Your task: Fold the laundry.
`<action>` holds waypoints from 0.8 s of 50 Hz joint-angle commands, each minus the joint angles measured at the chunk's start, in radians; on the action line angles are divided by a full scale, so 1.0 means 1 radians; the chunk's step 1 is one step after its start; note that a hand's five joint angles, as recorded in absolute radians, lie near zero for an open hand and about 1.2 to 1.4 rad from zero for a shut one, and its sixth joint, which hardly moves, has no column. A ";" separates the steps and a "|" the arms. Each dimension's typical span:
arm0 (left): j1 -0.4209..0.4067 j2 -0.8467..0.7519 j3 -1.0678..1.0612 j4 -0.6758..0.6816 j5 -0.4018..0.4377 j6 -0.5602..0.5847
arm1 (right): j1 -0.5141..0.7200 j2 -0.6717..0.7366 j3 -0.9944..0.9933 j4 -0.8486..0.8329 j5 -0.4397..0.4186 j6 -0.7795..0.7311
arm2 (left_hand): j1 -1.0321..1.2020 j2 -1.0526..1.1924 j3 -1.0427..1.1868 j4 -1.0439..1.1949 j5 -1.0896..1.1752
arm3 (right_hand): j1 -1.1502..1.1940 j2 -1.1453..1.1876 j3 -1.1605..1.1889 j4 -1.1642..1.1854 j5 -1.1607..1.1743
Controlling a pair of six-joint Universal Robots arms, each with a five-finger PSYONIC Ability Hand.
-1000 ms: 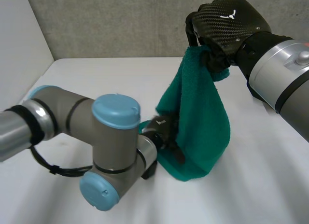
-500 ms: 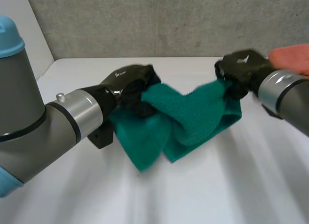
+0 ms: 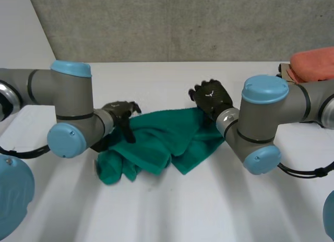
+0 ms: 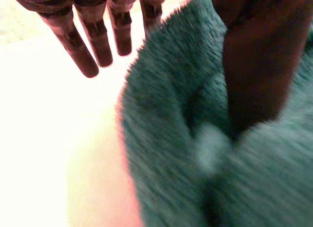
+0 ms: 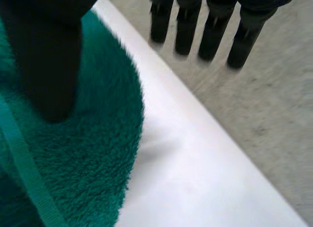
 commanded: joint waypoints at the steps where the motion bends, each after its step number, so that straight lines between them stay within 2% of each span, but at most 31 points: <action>1: 0.000 0.204 -0.231 0.128 0.021 -0.001 | -0.005 -0.066 0.036 0.008 0.131 -0.005 | -0.068 -0.122 -0.129 -0.124 -0.130 | -0.115 -0.120 -0.139 -0.137 -0.123; 3: -0.006 0.300 -0.349 0.204 0.030 0.028 | -0.014 -0.108 0.062 0.046 0.154 -0.003 | -0.068 -0.122 -0.129 -0.124 -0.130 | -0.115 -0.120 -0.139 -0.137 -0.123; 7: -0.024 0.451 -0.541 0.327 0.056 0.112 | -0.042 -0.183 0.118 0.138 0.143 0.004 | -0.068 -0.122 -0.129 -0.124 -0.130 | -0.115 -0.120 -0.139 -0.137 -0.123; 14: -0.101 0.599 -0.817 0.416 0.086 0.299 | -0.086 -0.290 0.238 0.272 0.099 0.007 | 0.068 0.013 0.006 0.011 0.006 | -0.115 -0.120 -0.139 -0.137 -0.123; 18: -0.156 0.606 -0.914 0.430 0.084 0.390 | -0.108 -0.333 0.309 0.299 0.062 0.007 | 0.165 0.110 0.103 0.108 0.103 | -0.115 -0.120 -0.139 -0.137 -0.123; 23: -0.176 0.550 -0.920 0.519 0.055 0.459 | -0.125 -0.361 0.382 0.295 0.025 0.006 | 0.285 0.230 0.223 0.229 0.223 | -0.115 -0.120 -0.139 -0.137 -0.123; 31: -0.190 0.456 -0.870 0.544 -0.019 0.476 | -0.154 -0.367 0.451 0.270 0.019 0.003 | 0.353 0.298 0.291 0.296 0.291 | -0.115 -0.120 -0.139 -0.137 -0.123; 40: -0.176 0.438 -0.845 0.603 -0.029 0.463 | -0.174 -0.362 0.490 0.226 0.017 0.007 | 0.681 0.626 0.619 0.625 0.619 | -0.115 -0.120 -0.139 -0.137 -0.123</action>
